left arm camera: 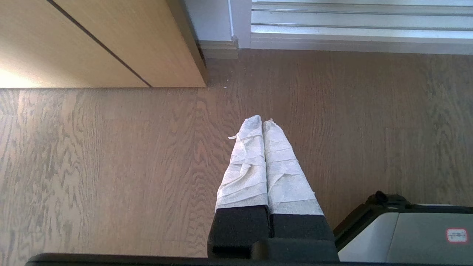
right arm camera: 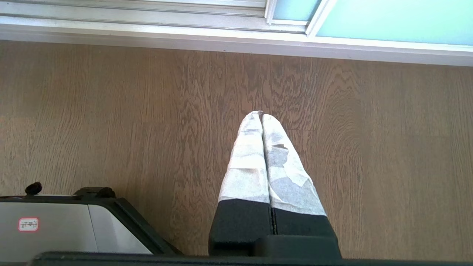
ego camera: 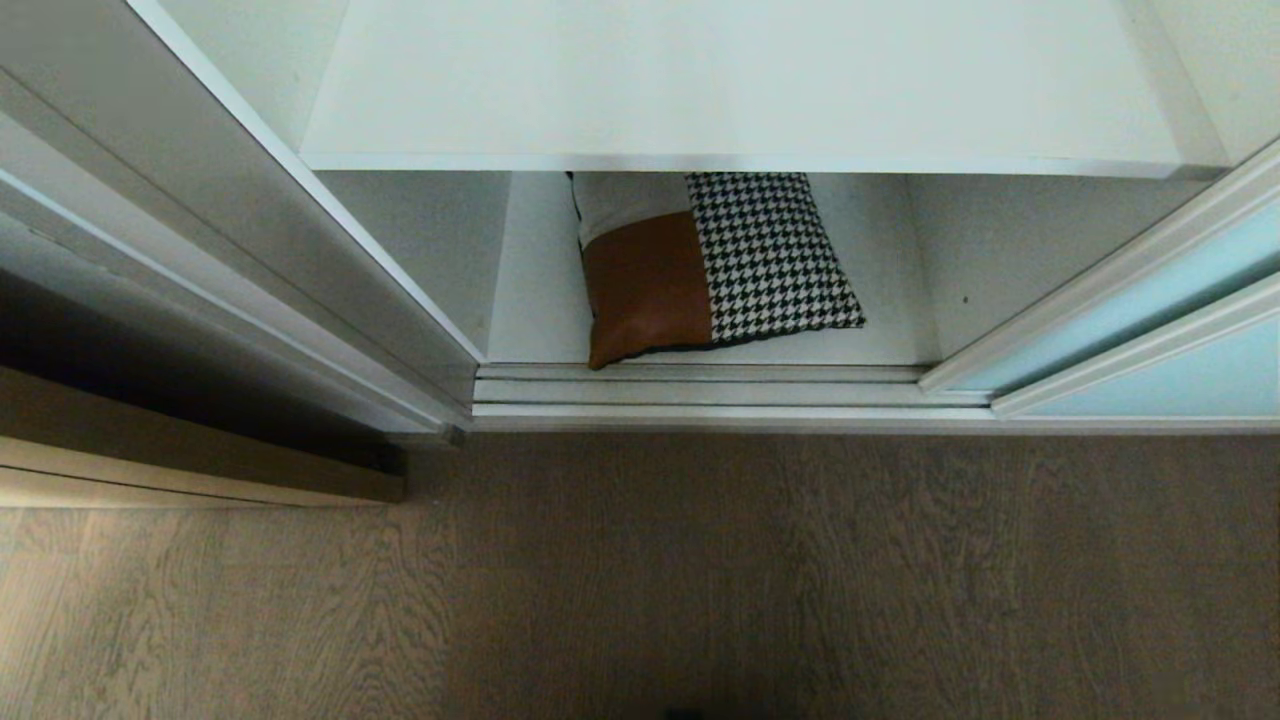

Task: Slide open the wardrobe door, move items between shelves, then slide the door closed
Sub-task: Open the door

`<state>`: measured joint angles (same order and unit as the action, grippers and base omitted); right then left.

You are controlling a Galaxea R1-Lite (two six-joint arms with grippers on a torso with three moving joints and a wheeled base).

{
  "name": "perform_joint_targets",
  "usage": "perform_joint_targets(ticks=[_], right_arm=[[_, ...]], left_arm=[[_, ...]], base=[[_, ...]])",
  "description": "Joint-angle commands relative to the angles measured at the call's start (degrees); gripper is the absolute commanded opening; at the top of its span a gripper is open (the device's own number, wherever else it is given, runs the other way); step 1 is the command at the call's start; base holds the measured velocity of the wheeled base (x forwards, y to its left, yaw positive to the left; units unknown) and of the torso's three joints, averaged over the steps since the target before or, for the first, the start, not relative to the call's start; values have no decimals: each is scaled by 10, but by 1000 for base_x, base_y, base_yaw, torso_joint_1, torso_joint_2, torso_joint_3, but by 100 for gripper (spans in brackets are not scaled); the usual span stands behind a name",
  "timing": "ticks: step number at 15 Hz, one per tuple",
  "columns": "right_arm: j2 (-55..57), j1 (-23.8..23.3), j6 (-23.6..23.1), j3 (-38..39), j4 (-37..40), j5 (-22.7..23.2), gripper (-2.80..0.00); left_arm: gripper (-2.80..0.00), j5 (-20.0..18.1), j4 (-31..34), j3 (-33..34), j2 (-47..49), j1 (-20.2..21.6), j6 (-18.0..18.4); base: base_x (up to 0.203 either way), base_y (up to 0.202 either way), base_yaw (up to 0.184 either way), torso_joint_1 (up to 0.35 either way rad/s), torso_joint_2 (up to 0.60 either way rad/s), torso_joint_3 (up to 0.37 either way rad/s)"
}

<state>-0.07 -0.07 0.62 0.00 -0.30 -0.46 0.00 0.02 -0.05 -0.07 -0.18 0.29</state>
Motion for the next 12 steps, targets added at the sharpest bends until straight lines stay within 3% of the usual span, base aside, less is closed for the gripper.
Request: perform_joint_targets(ticks=[1, 12], right_arm=[[0, 0, 0, 0, 0, -1, -280], [0, 0, 0, 0, 0, 0, -280]], left_arm=[[-280, 0, -1, 1, 2, 0, 1], [-280, 0, -1, 1, 2, 0, 0]], base=[[0, 0, 0, 0, 0, 0], [0, 0, 0, 0, 0, 0]])
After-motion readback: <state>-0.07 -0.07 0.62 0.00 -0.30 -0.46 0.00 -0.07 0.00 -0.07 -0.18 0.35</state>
